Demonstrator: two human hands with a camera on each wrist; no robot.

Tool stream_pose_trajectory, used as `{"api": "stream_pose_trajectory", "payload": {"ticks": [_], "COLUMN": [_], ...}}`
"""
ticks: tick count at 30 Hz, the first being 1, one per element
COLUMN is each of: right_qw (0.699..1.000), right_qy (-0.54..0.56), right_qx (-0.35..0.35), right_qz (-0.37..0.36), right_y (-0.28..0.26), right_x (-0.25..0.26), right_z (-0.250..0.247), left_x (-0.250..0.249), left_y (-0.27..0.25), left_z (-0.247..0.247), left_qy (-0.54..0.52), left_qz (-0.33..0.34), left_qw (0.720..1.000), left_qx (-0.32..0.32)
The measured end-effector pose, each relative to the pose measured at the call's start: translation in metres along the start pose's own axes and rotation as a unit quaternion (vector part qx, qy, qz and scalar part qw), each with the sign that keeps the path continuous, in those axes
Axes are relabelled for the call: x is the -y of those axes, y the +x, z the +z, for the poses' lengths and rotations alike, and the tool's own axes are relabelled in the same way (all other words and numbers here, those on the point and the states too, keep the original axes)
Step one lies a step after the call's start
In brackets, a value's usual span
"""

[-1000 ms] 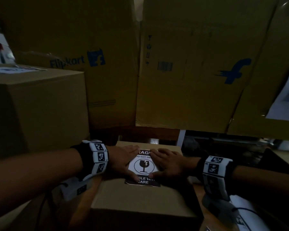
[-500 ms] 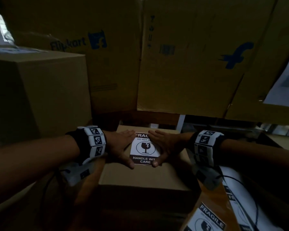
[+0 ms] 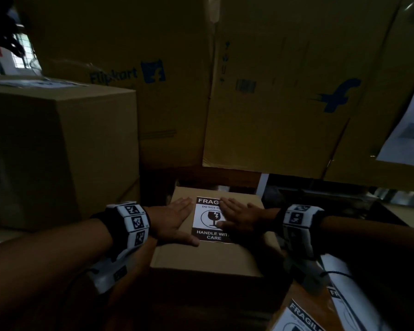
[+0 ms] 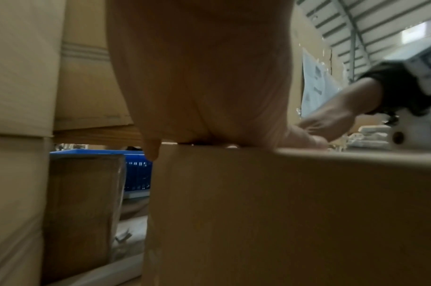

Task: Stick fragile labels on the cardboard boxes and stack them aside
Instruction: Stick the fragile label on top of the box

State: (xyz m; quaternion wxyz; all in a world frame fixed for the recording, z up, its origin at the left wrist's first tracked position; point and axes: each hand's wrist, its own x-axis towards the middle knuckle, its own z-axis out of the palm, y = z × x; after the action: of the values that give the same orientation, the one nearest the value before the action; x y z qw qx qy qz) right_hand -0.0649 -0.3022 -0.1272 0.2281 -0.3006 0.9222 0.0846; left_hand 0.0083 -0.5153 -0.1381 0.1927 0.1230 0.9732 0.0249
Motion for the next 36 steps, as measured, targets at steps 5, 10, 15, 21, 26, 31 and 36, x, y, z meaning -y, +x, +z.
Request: {"api": "stream_pose_trajectory", "payload": {"ticks": [5,10,15,21,26,31,36], "right_qw": [1.0,0.999,0.997,0.998,0.998,0.996,0.987], "right_qy": [-0.008,-0.046,-0.075,-0.062,-0.049,-0.068,-0.009], "right_qx": [0.009,0.005,0.0,-0.002,-0.012,-0.025,-0.119], "right_qz": [0.024,0.026,0.017,0.017,0.037,0.054,-0.111], "right_y": [-0.001,-0.011,-0.011,-0.009,-0.008,-0.02,-0.05], "right_x": [0.008,0.01,0.0,-0.002,-0.001,0.01,0.039], "right_z": [-0.006,-0.019,-0.016,-0.012,-0.008,-0.002,0.02], "left_x": [-0.012,-0.033,-0.041,-0.027,-0.044,-0.054,-0.052], "left_y": [-0.005,0.007,0.023,0.005,-0.033,-0.061,-0.059], "left_z": [-0.022,-0.059,-0.042,-0.011,0.015,0.046,0.067], "left_qy": [0.021,0.028,0.011,0.052,0.059,0.051,0.04], "left_qz": [-0.003,0.03,0.003,-0.04,-0.012,0.028,-0.008], "left_qw": [1.0,0.999,1.0,0.998,0.998,0.993,0.982], "left_qx": [-0.001,0.026,-0.002,0.015,-0.021,-0.104,-0.183]}}
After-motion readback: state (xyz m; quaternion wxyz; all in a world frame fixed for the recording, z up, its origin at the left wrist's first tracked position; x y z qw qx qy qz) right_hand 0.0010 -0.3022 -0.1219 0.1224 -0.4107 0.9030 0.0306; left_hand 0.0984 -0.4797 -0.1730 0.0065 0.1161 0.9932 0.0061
